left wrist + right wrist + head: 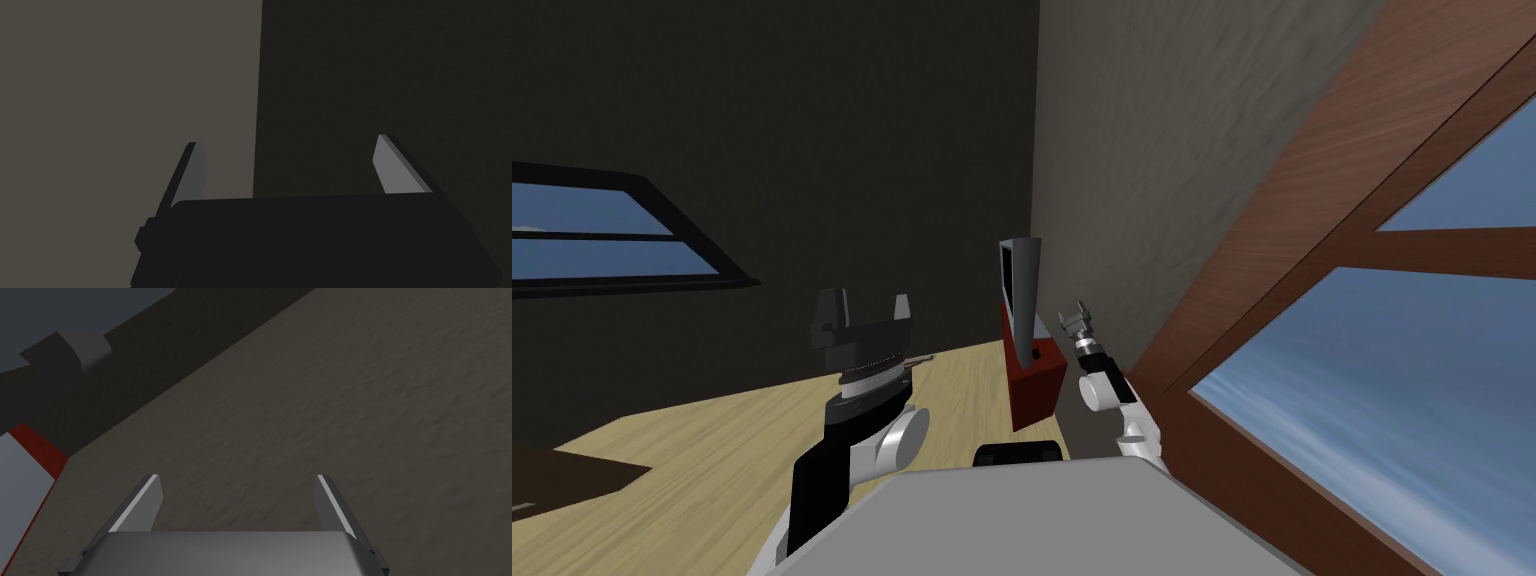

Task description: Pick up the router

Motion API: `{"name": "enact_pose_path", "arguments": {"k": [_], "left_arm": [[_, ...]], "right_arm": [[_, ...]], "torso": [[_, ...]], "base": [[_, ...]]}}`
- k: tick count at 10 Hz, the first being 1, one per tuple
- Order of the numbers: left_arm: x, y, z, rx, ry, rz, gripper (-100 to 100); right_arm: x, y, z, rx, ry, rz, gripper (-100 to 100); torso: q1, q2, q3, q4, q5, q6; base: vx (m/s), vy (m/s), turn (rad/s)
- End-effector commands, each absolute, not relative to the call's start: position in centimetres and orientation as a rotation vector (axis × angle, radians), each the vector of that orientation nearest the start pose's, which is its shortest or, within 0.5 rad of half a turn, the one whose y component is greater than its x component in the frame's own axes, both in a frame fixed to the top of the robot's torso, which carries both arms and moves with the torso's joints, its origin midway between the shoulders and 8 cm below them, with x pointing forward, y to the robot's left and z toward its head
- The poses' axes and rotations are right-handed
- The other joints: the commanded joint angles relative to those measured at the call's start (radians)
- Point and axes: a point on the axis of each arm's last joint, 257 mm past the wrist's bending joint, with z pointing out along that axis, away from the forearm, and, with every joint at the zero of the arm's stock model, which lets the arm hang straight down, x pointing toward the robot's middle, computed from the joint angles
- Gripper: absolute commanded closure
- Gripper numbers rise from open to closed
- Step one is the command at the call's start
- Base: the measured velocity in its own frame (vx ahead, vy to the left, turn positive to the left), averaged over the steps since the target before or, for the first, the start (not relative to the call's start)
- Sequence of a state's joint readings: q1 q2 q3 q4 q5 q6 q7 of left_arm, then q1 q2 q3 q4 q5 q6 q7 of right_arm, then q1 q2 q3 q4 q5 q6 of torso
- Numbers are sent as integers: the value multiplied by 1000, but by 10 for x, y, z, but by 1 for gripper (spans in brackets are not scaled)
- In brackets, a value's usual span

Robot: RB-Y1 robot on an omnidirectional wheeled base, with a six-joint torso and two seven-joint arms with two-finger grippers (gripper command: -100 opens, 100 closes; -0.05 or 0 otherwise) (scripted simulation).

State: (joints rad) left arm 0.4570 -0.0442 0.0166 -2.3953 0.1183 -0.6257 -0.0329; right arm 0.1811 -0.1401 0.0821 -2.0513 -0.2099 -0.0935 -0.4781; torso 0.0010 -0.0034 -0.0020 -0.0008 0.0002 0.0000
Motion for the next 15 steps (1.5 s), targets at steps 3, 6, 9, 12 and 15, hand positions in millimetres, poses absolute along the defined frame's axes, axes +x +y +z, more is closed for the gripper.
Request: {"name": "enact_pose_path", "arguments": {"k": [3, 6, 9, 12, 15], "left_arm": [[288, 292, 105, -519, 310, -1390, 0], [288, 292, 105, -519, 310, -1390, 0], [288, 292, 105, -519, 310, -1390, 0], [288, 292, 105, -519, 310, -1390, 0], [288, 292, 105, -519, 310, -1390, 0]], "right_arm": [[496, -216, -86, 1382, 785, 1909, -100], [519, -206, -120, 1559, 811, 1934, -100], [530, -200, -146, 1685, 844, 1914, -100], [539, -195, -168, 1792, 861, 1899, -100], [553, -187, -204, 1981, 868, 1871, -100]], "torso": [[0, 0, 0, 0, 0, 0], [0, 1, 0, 0, 0, 0], [0, 0, 0, 0, 0, 0], [-1, 2, 1, 0, 0, 0], [0, 1, 1, 0, 0, 0]], "base": [[34, 26, -39], [40, 20, -52], [35, 19, -35], [22, 10, -24], [37, 18, -30]]}}
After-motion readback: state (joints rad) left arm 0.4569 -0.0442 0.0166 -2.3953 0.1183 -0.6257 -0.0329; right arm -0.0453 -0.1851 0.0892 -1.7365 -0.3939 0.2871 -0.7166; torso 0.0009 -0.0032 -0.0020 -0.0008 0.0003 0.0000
